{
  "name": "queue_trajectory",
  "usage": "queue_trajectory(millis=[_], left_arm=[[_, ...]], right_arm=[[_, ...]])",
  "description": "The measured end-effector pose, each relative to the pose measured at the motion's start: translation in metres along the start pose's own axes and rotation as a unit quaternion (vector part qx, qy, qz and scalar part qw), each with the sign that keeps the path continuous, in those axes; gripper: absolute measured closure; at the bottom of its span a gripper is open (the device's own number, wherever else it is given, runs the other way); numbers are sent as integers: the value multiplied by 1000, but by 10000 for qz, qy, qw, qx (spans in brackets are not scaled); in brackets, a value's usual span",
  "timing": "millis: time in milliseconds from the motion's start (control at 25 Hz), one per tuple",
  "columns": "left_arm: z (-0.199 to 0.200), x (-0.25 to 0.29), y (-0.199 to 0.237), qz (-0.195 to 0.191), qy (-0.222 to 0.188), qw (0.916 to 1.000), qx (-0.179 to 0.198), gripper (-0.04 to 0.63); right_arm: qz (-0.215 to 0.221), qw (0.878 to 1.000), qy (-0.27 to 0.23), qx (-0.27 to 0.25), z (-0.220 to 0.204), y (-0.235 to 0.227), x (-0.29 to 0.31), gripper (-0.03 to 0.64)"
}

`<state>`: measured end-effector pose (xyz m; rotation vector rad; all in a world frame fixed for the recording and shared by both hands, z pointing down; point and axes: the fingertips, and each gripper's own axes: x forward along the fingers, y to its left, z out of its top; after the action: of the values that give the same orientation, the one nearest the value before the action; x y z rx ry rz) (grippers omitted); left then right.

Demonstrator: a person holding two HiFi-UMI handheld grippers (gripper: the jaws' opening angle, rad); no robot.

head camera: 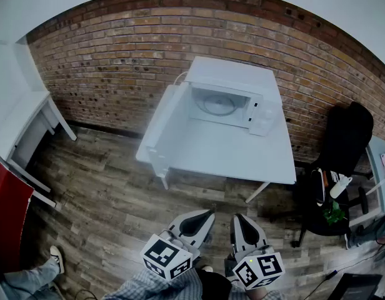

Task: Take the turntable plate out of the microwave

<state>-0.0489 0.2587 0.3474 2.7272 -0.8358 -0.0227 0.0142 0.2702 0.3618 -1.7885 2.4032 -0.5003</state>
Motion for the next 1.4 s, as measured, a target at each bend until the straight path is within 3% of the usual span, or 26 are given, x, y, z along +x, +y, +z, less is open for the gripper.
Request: queue_trajectory(millis=[840, 1040, 1400], left_arm=[[-4, 10, 6, 37, 52, 10000, 6, 584], [-2, 6, 20, 83, 24, 9999, -84, 585], [-1, -10, 48, 100, 76, 9999, 75, 585]], right_arm=[[105, 9990, -128, -406, 9, 12, 10, 595], [35, 9988, -105, -483, 7, 20, 21, 595], [-89, 9989, -42, -449, -5, 38, 36, 595]])
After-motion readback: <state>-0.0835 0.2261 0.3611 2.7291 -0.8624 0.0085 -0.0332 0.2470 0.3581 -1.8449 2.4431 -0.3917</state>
